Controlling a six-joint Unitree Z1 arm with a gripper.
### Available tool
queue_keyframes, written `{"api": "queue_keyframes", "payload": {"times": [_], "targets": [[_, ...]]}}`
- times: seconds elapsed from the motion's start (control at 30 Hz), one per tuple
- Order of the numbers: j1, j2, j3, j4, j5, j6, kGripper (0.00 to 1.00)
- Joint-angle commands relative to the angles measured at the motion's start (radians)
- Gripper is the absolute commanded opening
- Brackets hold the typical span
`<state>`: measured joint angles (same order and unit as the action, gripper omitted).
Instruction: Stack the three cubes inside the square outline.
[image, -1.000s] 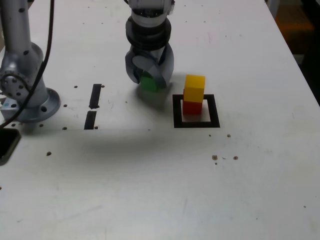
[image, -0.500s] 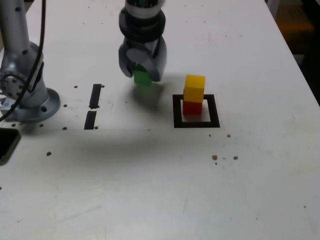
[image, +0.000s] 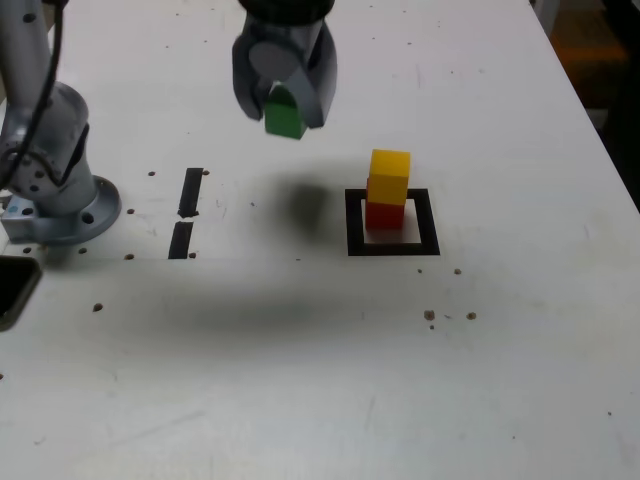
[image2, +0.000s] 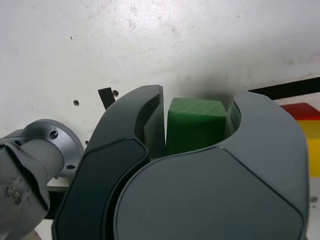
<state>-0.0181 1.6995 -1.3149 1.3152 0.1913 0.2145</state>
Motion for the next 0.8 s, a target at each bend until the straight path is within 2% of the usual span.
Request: {"api": "queue_keyframes", "payload": {"times": [0.0, 0.07, 0.1, 0.2, 0.47, 0.77], "targets": [[-0.007, -0.004, -0.053, 0.047, -0.008, -0.008, 0.13], [-0.012, -0.004, -0.108, 0.096, -0.017, -0.017, 0.13], [-0.018, -0.003, -0.171, 0.147, -0.029, -0.027, 0.13], [-0.032, 0.004, -0.256, 0.201, -0.049, -0.05, 0.13], [-0.07, 0.051, -0.357, 0.241, -0.088, -0.102, 0.13], [-0.106, 0.11, -0.416, 0.248, -0.095, -0.131, 0.13]]}}
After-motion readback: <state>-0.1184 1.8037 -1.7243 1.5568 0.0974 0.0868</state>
